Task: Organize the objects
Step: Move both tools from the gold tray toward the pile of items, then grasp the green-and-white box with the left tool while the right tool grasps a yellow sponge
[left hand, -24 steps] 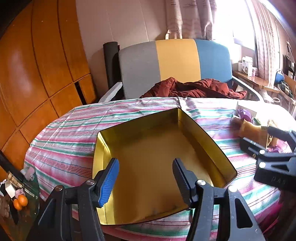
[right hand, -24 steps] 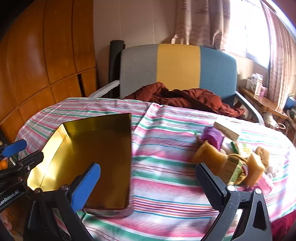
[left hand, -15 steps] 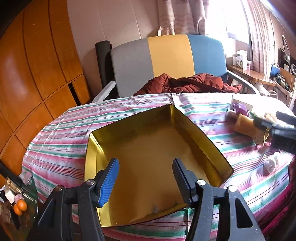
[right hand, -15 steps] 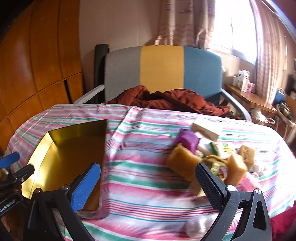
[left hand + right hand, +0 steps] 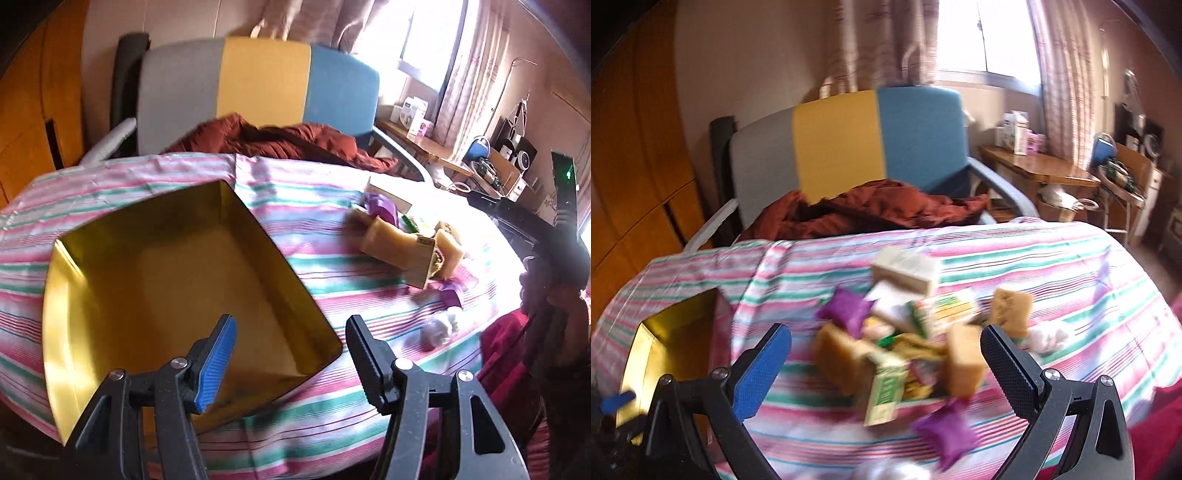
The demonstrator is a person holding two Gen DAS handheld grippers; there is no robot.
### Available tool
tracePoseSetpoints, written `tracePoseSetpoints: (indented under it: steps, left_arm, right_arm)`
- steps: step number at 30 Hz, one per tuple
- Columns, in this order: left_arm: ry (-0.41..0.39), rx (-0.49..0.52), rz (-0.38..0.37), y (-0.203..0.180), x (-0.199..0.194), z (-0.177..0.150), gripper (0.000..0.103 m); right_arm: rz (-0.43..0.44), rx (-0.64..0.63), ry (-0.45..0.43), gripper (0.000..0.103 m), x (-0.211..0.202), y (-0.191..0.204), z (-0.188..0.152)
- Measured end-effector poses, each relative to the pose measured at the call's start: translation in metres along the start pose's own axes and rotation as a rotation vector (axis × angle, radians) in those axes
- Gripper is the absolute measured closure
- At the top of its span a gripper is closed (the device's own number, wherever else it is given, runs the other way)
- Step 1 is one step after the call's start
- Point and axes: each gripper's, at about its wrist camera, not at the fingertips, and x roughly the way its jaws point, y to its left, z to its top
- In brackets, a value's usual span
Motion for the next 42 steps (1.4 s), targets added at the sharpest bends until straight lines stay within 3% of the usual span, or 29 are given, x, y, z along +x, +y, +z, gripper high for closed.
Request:
tracePoseSetpoints:
  steps: [3, 8, 14, 17, 20, 24, 29, 31, 33, 37, 42]
  left_arm:
    - [-0.009, 0.051, 0.004, -0.019, 0.006, 0.007, 0.041]
    - [0.028, 0.112, -0.115, -0.047, 0.026, 0.024, 0.04]
    - [0.131, 0.168, -0.204, -0.088, 0.067, 0.039, 0.035]
    - [0.18, 0.202, -0.252, -0.114, 0.088, 0.043, 0.036]
    - [0.236, 0.225, -0.258, -0.134, 0.11, 0.047, 0.037]
    - [0.24, 0.271, -0.233, -0.155, 0.131, 0.053, 0.038]
    - [0.281, 0.29, -0.25, -0.169, 0.156, 0.054, 0.053]
    - [0.303, 0.273, -0.256, -0.17, 0.166, 0.049, 0.053]
    - [0.304, 0.272, -0.245, -0.172, 0.174, 0.046, 0.055]
    - [0.303, 0.271, -0.262, -0.175, 0.183, 0.044, 0.073]
    - [0.256, 0.252, -0.306, -0.167, 0.165, 0.042, 0.074]
  right_arm:
    - [-0.038, 0.039, -0.007, 0.0, 0.007, -0.032, 0.007]
    - [-0.09, 0.135, -0.008, 0.0, 0.02, -0.084, 0.003]
    - [-0.019, 0.39, 0.029, 0.0, 0.031, -0.131, -0.005]
    - [0.008, 0.427, 0.048, 0.0, 0.034, -0.135, -0.007]
    - [0.035, 0.428, 0.051, 0.0, 0.034, -0.133, -0.006]
    - [0.065, 0.429, 0.046, 0.0, 0.033, -0.132, -0.006]
    - [0.095, 0.442, 0.047, 0.0, 0.033, -0.133, -0.006]
    - [0.104, 0.446, 0.047, 0.0, 0.033, -0.134, -0.006]
    - [0.111, 0.447, 0.049, 0.0, 0.034, -0.134, -0.006]
    - [0.115, 0.437, 0.052, 0.0, 0.035, -0.132, -0.005]
    - [0.084, 0.41, 0.07, 0.0, 0.039, -0.131, -0.006]
